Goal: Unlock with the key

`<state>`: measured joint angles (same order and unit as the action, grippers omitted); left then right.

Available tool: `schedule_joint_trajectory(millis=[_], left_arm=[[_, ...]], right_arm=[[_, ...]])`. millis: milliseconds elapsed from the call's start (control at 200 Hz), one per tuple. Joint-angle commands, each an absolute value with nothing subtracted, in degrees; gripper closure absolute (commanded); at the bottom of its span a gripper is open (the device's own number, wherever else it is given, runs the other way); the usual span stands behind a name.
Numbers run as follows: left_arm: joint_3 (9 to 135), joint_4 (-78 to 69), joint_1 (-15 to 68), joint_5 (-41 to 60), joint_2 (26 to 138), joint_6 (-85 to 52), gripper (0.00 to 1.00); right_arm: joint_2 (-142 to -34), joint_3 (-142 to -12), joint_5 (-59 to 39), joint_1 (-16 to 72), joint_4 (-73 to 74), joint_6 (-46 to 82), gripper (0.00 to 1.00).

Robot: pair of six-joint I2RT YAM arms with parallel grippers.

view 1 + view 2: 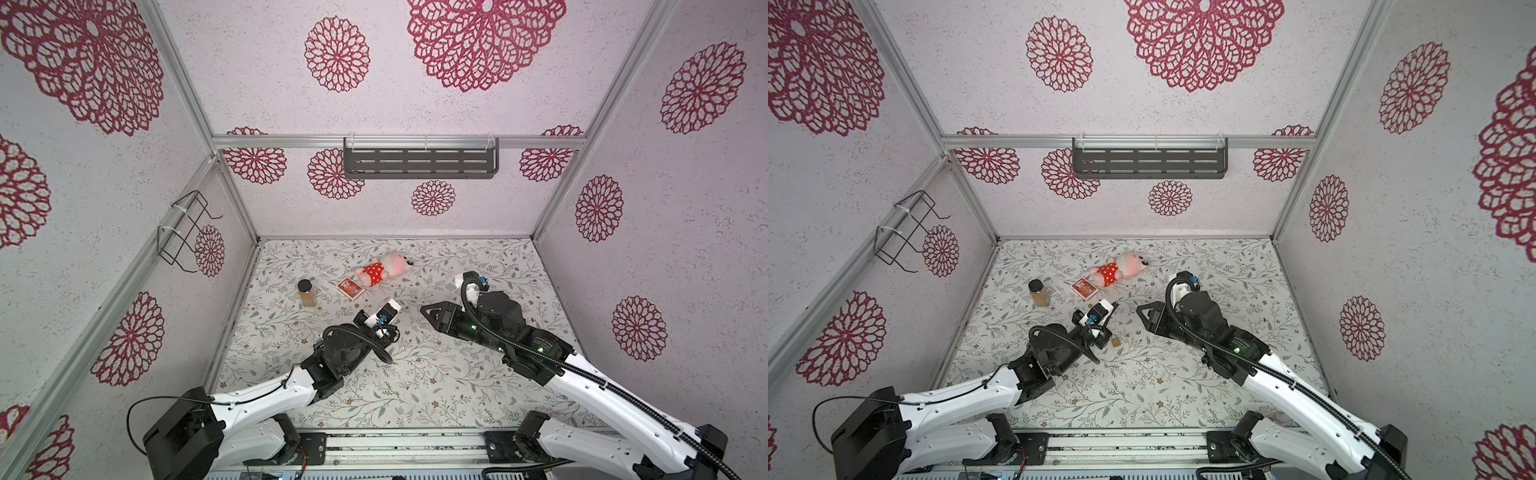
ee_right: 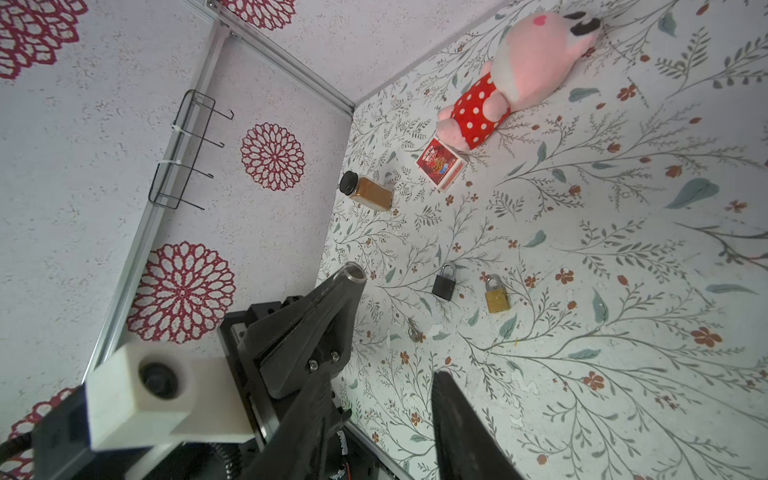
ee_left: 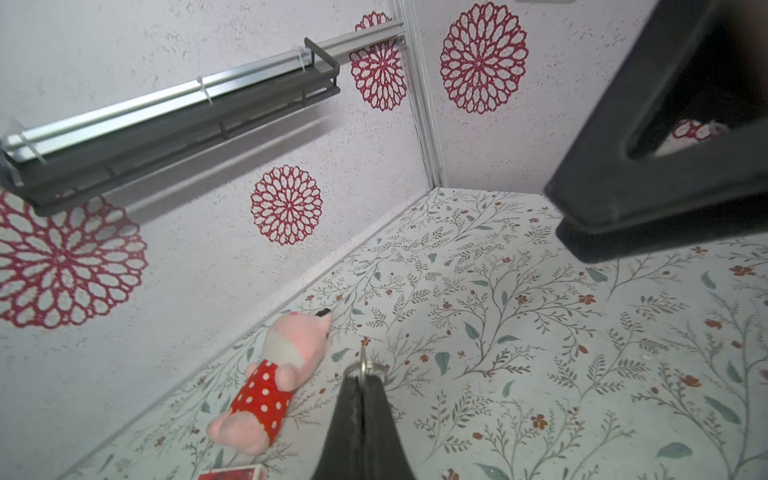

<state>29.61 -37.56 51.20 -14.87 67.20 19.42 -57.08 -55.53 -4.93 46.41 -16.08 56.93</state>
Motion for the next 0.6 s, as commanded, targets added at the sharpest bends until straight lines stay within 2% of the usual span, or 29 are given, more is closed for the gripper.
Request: schedule_joint_trajectory(millis=[0, 260, 595], left_arm=[[29.2, -45.0, 51.0, -14.6, 67.3, 29.5, 1.00], [28.6, -49.2, 51.3, -14.5, 71.1, 39.4, 1.00], [28.5, -52.1, 51.9, -12.2, 72.0, 40.3, 1.00]], right_arm=[[-58.9, -59.1, -8.5, 46.0, -16.5, 61.4, 0.57], [-64.4, -66.0, -8.4, 45.6, -20.3, 62.9, 0.59], [-69.5, -69.8, -8.5, 44.5, -22.2, 63.9, 0.63]])
